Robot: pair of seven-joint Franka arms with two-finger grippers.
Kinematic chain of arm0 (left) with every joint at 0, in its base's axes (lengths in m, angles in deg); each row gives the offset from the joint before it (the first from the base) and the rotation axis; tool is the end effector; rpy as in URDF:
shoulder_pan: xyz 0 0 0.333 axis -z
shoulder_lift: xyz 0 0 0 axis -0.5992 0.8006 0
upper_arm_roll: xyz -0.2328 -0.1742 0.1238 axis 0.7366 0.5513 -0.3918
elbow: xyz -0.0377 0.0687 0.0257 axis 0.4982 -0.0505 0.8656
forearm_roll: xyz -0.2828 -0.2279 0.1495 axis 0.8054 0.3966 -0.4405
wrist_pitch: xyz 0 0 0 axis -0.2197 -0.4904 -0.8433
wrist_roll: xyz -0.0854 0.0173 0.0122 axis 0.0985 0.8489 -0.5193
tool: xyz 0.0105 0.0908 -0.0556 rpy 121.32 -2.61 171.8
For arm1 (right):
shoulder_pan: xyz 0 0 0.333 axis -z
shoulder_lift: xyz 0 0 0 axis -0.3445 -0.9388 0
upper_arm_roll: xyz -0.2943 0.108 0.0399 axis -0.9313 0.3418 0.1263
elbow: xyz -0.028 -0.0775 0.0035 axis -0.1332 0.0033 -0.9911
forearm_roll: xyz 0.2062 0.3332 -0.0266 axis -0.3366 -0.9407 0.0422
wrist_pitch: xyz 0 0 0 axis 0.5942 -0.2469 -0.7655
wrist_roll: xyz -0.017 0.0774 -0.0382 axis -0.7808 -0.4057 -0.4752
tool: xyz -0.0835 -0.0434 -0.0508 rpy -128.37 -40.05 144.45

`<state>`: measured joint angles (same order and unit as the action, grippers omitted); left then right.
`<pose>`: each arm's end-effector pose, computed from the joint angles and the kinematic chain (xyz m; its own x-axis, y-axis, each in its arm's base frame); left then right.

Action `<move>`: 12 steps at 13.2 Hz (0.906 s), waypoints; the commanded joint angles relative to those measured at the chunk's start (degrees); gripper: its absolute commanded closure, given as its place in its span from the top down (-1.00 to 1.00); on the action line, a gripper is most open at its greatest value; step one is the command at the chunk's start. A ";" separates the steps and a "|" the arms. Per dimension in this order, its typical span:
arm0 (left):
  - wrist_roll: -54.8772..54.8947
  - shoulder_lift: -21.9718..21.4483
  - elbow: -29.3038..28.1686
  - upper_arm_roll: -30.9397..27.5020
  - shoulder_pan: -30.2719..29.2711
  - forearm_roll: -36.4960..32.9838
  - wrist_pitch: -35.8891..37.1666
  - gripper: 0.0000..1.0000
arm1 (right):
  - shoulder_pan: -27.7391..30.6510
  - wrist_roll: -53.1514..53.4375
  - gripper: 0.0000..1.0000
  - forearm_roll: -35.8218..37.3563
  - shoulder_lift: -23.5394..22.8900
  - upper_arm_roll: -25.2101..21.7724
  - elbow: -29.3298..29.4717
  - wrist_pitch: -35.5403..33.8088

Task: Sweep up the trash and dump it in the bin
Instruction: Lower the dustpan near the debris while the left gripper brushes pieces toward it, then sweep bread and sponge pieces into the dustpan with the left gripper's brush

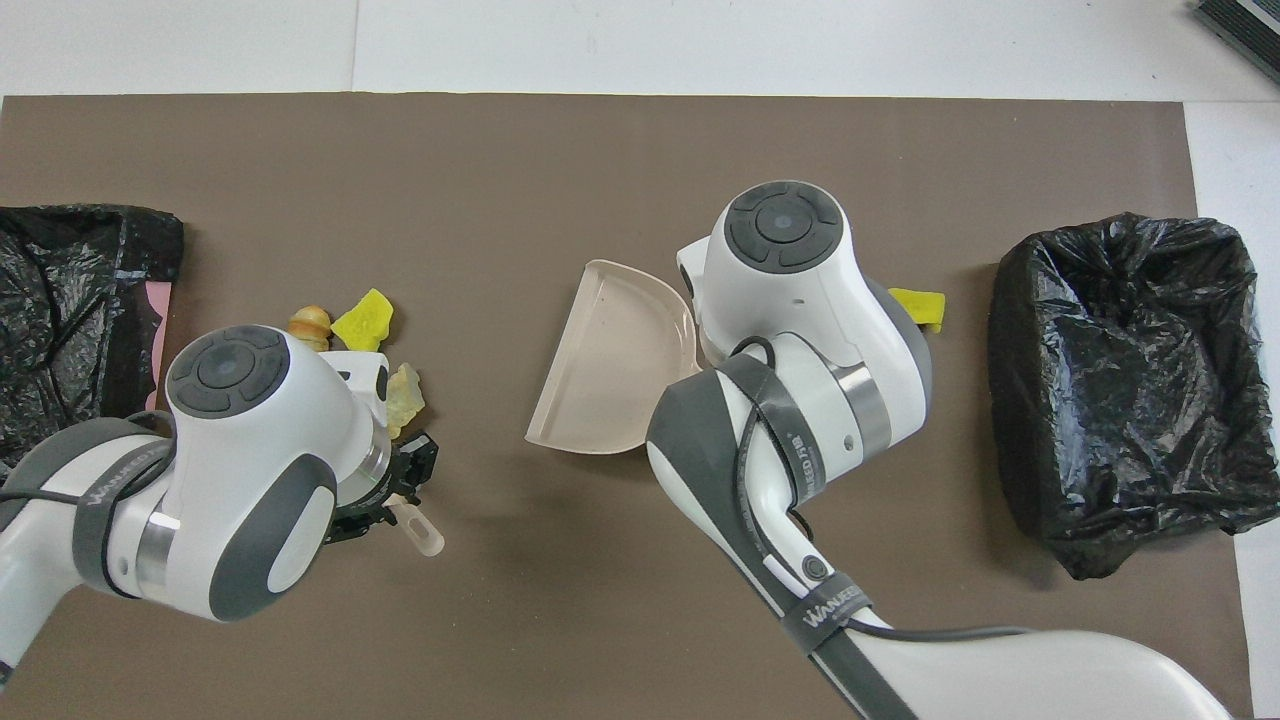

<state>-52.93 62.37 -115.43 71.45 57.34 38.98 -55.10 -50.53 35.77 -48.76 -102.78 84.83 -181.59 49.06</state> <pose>0.4474 -0.1843 0.4007 0.7531 0.6312 -0.1854 0.5968 -0.7741 -0.2111 0.5626 0.3011 0.4139 0.3604 0.9217 -0.1436 0.9156 -0.3790 -0.1344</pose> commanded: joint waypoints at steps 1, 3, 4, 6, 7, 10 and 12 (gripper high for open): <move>9.40 -0.89 0.39 0.23 -5.66 -3.97 2.83 -1.00 | -0.12 -1.24 -1.00 2.02 1.85 0.25 -4.32 3.63; 17.92 -0.62 0.30 0.23 -10.05 -4.93 2.21 -1.00 | -2.23 -1.59 -1.00 2.99 1.93 0.25 -7.65 6.97; 23.01 -0.62 -0.05 0.23 -12.68 -5.46 1.86 -1.00 | -1.10 -3.60 -1.00 1.86 2.20 0.51 -10.45 8.55; 30.24 -0.79 -1.28 0.23 -17.17 -7.82 -1.29 -1.00 | -1.00 -5.90 -1.00 1.67 3.08 0.43 -12.67 10.94; 31.58 -0.80 -2.24 0.23 -17.80 -8.45 -2.79 -1.00 | -1.00 -6.16 -1.00 1.76 3.08 0.43 -12.68 10.86; 30.98 -0.89 -5.32 0.41 -16.75 -8.45 -7.54 -1.00 | -1.26 -6.08 -1.00 1.76 3.16 0.52 -12.59 10.68; 31.50 -0.71 -6.47 0.58 -14.66 -8.37 -9.21 -1.00 | -1.35 -5.99 -1.00 1.76 3.25 0.61 -12.59 10.59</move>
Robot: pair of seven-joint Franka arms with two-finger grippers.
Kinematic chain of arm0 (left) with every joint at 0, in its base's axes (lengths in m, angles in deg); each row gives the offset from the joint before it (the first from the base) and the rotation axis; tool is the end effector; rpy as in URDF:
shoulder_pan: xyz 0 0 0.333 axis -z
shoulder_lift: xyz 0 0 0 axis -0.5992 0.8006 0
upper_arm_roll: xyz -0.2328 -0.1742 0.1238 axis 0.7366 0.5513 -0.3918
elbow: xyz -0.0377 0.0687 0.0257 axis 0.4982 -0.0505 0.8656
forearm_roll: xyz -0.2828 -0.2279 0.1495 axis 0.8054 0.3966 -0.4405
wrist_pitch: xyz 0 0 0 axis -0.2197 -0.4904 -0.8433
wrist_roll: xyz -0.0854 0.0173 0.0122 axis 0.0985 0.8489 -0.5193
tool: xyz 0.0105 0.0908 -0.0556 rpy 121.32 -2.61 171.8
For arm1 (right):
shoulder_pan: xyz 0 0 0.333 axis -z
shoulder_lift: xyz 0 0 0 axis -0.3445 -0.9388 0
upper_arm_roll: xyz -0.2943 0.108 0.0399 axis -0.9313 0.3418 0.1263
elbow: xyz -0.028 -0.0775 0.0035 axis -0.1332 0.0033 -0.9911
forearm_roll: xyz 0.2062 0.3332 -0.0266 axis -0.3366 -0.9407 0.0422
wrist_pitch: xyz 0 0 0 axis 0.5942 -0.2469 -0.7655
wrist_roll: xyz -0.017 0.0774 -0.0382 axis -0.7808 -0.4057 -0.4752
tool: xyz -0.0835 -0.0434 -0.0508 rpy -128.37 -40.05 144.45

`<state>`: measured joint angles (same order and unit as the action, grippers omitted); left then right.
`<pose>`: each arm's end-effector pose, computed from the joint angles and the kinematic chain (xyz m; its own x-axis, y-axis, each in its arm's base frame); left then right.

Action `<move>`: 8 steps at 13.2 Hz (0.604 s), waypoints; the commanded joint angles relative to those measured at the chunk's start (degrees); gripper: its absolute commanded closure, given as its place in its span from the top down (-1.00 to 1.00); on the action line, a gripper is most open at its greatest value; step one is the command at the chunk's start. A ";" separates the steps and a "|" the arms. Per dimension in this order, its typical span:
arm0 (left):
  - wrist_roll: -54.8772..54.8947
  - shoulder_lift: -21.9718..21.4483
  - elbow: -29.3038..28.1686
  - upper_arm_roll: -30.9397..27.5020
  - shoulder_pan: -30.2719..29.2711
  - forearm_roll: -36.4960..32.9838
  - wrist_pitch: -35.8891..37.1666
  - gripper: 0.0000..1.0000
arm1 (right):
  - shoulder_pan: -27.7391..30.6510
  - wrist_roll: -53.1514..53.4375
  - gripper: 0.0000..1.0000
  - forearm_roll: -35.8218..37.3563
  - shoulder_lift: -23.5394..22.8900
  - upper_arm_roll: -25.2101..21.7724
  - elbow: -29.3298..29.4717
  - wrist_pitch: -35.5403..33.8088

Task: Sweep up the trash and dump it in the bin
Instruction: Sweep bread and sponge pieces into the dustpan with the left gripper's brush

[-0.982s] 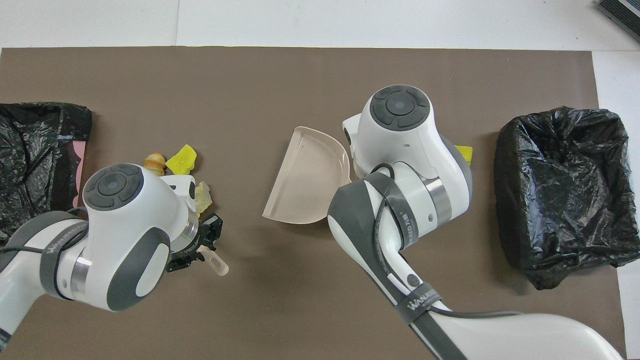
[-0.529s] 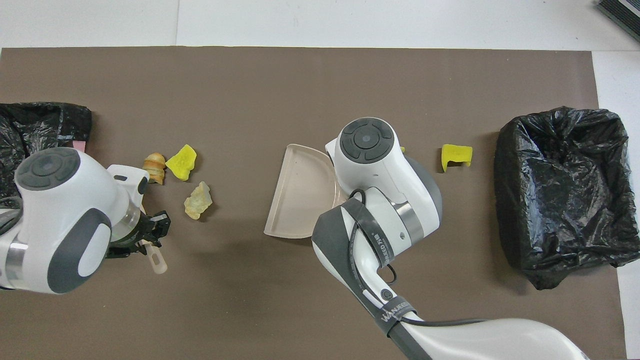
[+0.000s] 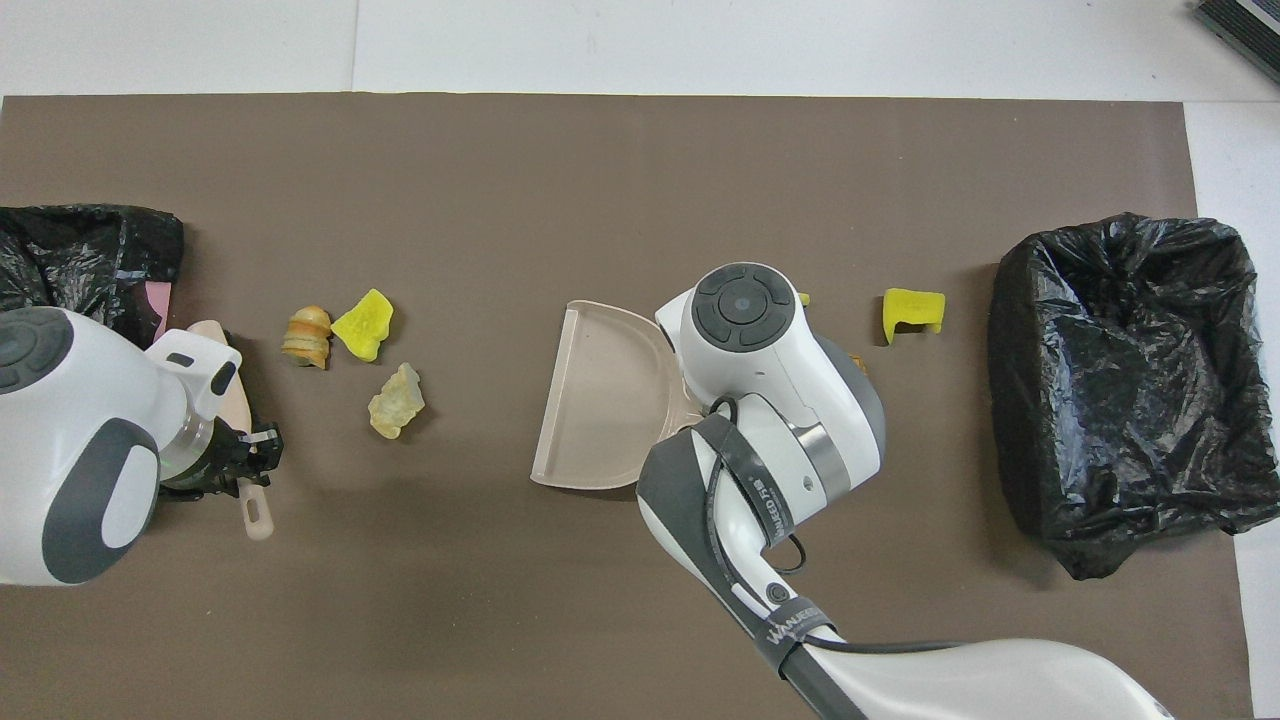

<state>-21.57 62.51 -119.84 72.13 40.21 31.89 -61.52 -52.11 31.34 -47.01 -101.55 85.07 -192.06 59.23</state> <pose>0.4759 -0.0403 0.3733 0.9117 0.3632 -0.1920 0.3357 -0.9281 -0.1613 0.5379 0.3057 0.3575 0.2510 0.9578 -0.1399 0.9566 -0.2676 -0.1158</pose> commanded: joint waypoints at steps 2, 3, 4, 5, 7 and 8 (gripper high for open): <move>-0.21 -0.15 -3.02 -0.10 5.56 -0.50 -6.47 -1.00 | -0.64 -1.12 -1.00 0.01 2.02 0.45 -2.12 0.42; -0.04 0.20 -3.29 -0.10 7.84 -0.23 -7.62 -1.00 | -0.73 -0.94 -1.00 0.10 1.94 0.36 -2.12 0.59; 0.22 0.82 -3.47 -0.10 9.51 0.55 -8.50 -1.00 | -1.00 -0.94 -1.00 0.19 1.67 0.36 -2.12 1.03; 0.40 1.61 -3.47 -0.01 11.36 1.52 -10.42 -1.00 | -1.17 -0.77 -1.00 0.27 1.41 0.36 -2.03 1.29; 1.45 2.66 -3.47 -0.01 15.49 3.19 -12.37 -1.00 | -1.26 0.37 -1.00 0.54 1.15 0.36 -1.94 1.56; 2.06 2.84 -3.47 -0.01 17.25 4.42 -12.90 -1.00 | -1.35 0.55 -1.00 0.54 1.14 0.36 -1.77 1.56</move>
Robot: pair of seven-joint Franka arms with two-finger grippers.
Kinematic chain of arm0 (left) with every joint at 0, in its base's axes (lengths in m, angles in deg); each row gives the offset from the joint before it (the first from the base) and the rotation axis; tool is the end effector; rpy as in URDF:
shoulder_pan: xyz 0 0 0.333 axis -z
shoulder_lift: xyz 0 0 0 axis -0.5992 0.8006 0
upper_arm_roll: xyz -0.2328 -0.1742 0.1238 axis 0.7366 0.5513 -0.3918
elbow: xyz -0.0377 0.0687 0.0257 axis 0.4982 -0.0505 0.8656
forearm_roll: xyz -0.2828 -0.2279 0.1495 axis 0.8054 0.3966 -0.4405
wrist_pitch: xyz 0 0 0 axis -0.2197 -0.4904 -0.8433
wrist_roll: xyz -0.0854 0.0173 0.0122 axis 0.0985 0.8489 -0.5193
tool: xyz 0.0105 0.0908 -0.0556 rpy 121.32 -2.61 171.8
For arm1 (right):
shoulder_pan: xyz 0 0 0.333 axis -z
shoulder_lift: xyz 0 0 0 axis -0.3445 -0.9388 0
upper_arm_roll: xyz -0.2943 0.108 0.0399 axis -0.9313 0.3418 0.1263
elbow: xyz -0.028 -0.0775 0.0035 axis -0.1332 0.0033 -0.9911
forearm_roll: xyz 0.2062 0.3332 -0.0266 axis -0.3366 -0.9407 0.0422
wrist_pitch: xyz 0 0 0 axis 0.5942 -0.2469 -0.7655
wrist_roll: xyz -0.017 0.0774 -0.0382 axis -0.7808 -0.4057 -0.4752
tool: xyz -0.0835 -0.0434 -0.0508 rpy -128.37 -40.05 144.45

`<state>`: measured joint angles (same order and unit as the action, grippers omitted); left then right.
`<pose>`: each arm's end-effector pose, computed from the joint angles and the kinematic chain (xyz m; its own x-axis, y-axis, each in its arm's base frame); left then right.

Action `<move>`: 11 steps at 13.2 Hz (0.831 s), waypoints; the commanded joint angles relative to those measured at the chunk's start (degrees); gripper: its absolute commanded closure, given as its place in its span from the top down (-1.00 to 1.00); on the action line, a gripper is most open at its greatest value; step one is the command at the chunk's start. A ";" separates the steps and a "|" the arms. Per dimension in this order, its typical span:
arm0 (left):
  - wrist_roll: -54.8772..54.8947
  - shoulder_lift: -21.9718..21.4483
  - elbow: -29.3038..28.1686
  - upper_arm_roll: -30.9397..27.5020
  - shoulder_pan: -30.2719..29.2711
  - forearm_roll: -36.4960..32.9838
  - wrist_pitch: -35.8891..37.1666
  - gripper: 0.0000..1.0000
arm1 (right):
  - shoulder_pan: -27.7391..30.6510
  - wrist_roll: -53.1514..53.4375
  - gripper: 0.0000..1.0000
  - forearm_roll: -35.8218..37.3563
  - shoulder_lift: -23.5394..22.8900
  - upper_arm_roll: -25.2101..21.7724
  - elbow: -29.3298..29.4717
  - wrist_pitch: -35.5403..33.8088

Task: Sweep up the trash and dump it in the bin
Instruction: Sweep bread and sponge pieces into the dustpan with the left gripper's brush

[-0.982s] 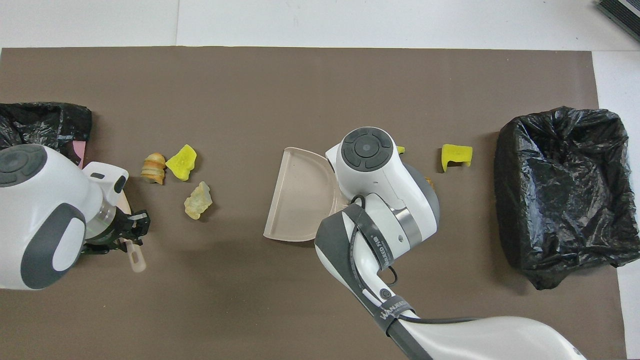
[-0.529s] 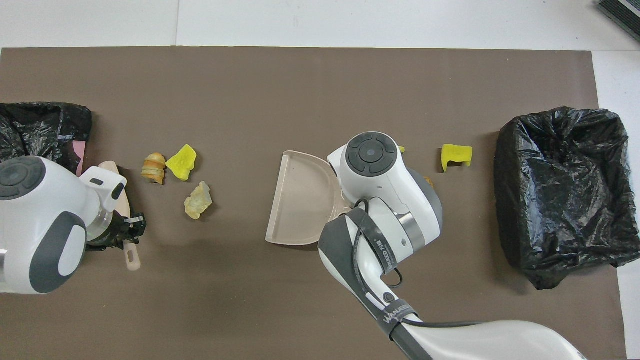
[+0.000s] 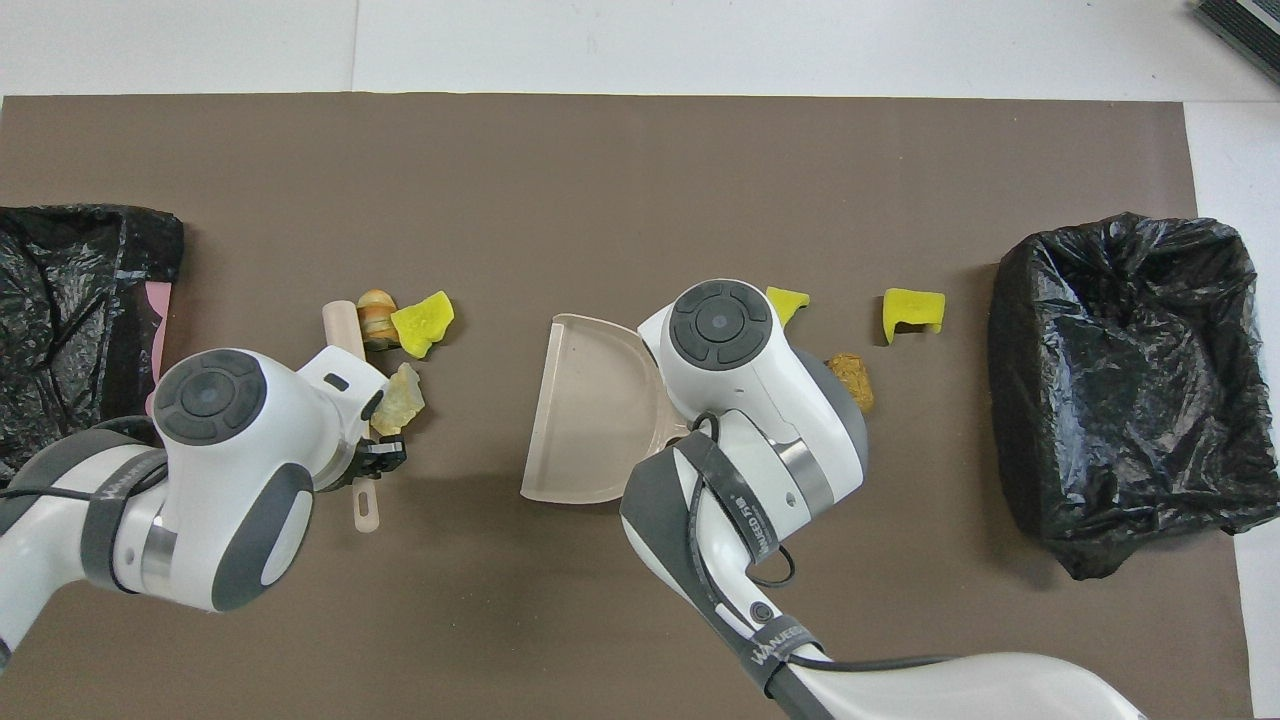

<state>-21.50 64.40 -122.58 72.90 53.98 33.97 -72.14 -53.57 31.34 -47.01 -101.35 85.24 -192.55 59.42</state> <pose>0.4584 -0.1645 0.3494 0.9852 0.1262 -0.1156 0.1167 -0.9895 -0.0854 0.5275 0.3198 0.3561 0.2236 0.9645 -0.1403 0.9635 -0.2405 -0.1178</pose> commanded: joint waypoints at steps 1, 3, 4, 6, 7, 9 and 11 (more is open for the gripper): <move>3.92 1.04 -0.73 -0.78 5.14 3.40 -3.07 -1.00 | 0.11 0.90 -1.00 0.54 0.94 0.20 -1.27 1.55; 6.48 1.04 -0.55 -0.78 8.30 7.34 -3.60 -1.00 | 0.20 1.16 -1.00 0.54 0.77 0.29 -1.27 2.51; 6.57 1.04 -0.46 -0.70 10.24 8.76 -3.78 -1.00 | 0.11 1.25 -1.00 0.54 0.50 0.29 -1.27 2.69; 6.48 0.78 -0.38 -0.69 13.84 10.17 -3.78 -1.00 | 0.19 1.25 -1.00 0.54 0.41 0.29 -1.27 3.22; 6.48 0.51 -0.38 -0.61 15.34 10.18 -3.52 -1.00 | 0.20 1.25 -1.00 0.54 0.41 0.20 -1.27 3.22; 6.48 0.34 -0.20 -0.43 17.97 10.79 -3.16 -1.00 | 0.20 1.25 -1.00 0.45 0.41 0.20 -1.27 2.87; 5.44 0.42 1.11 -0.43 20.88 13.15 -2.90 -1.00 | 0.28 1.25 -1.00 0.45 0.41 0.20 -1.27 2.17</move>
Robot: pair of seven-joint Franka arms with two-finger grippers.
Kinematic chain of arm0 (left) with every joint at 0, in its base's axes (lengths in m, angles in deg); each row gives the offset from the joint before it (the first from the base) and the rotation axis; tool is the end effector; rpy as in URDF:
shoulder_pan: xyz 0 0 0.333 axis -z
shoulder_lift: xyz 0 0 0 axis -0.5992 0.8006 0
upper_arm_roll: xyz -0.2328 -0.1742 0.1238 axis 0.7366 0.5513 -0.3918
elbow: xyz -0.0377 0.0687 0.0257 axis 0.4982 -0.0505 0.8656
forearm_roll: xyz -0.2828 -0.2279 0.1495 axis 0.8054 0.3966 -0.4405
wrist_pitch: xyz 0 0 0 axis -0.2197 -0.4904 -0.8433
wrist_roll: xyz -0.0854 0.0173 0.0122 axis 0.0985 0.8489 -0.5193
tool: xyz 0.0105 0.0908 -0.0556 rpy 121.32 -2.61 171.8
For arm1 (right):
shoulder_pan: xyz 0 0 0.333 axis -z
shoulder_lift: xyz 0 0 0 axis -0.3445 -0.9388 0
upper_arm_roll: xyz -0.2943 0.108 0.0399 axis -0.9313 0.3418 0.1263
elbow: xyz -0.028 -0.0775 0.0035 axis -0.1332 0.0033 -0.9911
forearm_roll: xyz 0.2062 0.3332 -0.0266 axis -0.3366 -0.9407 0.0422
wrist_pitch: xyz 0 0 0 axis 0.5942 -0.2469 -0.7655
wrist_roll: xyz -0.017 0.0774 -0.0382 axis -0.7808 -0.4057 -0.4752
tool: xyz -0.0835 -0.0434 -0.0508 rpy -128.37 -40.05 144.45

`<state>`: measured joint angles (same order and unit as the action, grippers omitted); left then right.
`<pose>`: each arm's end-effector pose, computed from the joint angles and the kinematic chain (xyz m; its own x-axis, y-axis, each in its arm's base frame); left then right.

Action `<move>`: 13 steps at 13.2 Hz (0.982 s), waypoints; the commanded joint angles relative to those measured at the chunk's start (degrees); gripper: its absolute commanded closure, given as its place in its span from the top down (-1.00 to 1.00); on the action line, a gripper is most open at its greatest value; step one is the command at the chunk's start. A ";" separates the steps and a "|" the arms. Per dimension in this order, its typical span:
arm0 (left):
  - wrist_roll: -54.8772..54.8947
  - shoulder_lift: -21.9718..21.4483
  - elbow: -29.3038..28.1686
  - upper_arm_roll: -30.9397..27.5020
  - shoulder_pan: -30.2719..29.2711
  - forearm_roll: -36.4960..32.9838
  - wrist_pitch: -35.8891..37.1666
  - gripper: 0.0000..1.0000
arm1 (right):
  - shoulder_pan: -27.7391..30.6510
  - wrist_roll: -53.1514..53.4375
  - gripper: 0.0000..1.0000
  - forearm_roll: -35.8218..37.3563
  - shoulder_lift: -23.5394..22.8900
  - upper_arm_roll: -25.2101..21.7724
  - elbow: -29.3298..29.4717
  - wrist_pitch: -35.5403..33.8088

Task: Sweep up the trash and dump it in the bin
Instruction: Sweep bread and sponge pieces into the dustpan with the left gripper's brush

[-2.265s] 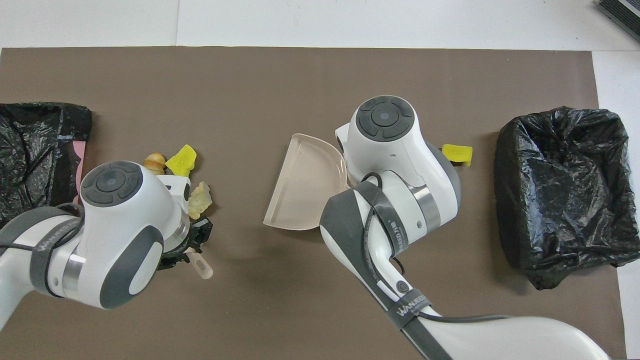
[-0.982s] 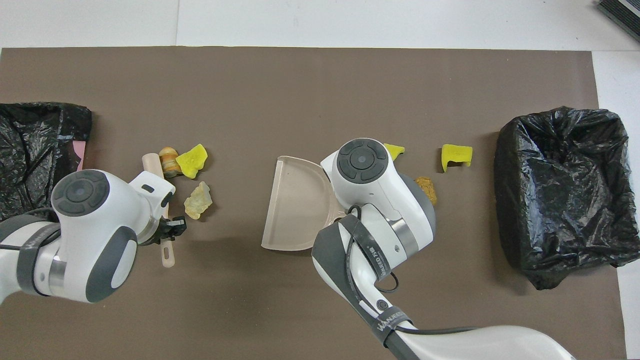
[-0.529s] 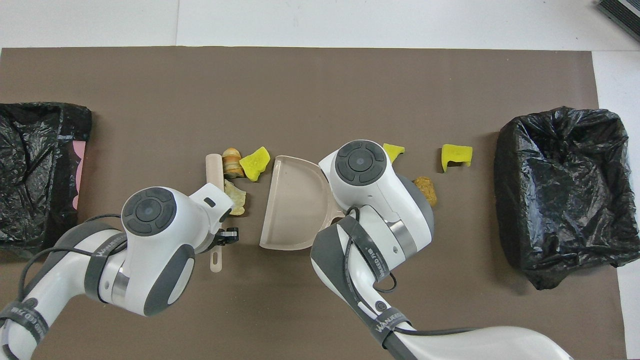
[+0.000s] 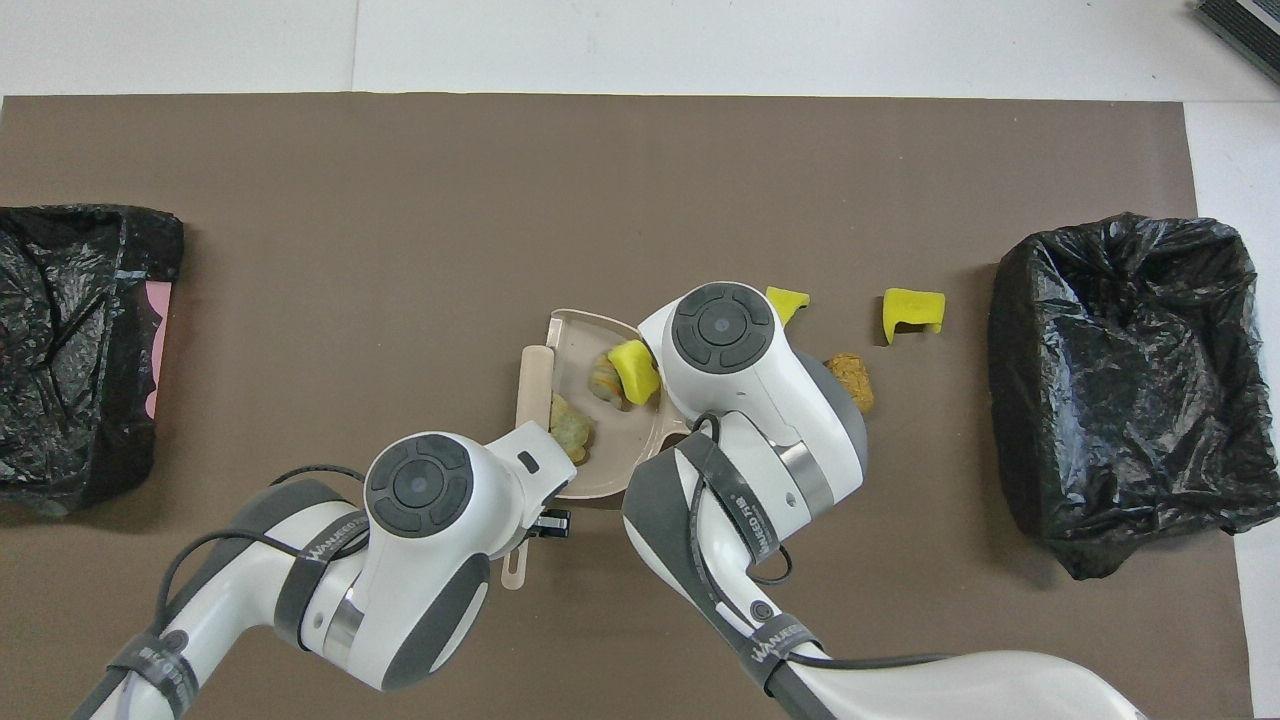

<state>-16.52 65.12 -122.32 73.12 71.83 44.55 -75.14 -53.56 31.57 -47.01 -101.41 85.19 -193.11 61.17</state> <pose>0.3867 -0.3090 0.3494 0.9754 -0.1695 -0.1411 -0.1611 -0.9845 0.0694 0.5289 0.3199 0.3533 0.2303 0.9648 -0.1273 0.9643 -0.2439 -0.1033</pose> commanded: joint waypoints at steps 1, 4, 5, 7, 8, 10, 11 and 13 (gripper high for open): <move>-0.25 0.14 2.07 -0.65 3.91 3.28 0.10 -1.00 | 0.27 1.20 -1.00 0.45 0.56 0.24 -0.71 0.06; -0.35 -0.73 3.23 -1.00 3.22 3.37 3.60 -1.00 | 0.44 2.52 -1.00 0.54 0.91 0.24 -0.54 -1.26; -0.52 -1.52 3.66 -1.35 2.69 3.37 6.40 -1.00 | 0.70 2.43 -1.00 0.54 1.26 0.24 -0.54 -1.43; -0.70 -3.27 4.28 -1.45 -0.28 3.20 10.55 -1.00 | 0.97 1.99 -1.00 0.54 2.40 0.24 -0.45 -2.05; -1.05 -4.06 4.28 -1.45 -1.78 3.20 11.95 -1.00 | 1.32 1.90 -1.00 0.54 3.19 0.16 -0.36 -2.14; -3.50 -5.21 4.20 -1.45 -3.72 3.02 14.16 -1.00 | 2.81 1.03 -1.00 0.54 5.12 0.16 -0.36 -2.31; -3.86 -5.48 3.76 -1.36 -3.56 3.02 13.56 -1.00 | 3.86 -0.28 -1.00 0.54 6.09 0.16 -0.36 -2.84; -5.70 -5.92 3.40 -1.18 -2.94 2.85 13.03 -1.00 | 5.97 -3.09 -1.00 0.28 8.11 0.24 -0.28 -3.72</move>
<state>-19.76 60.53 -118.02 71.40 68.54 47.00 -62.31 -49.78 31.08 -46.99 -96.08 84.81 -192.85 58.74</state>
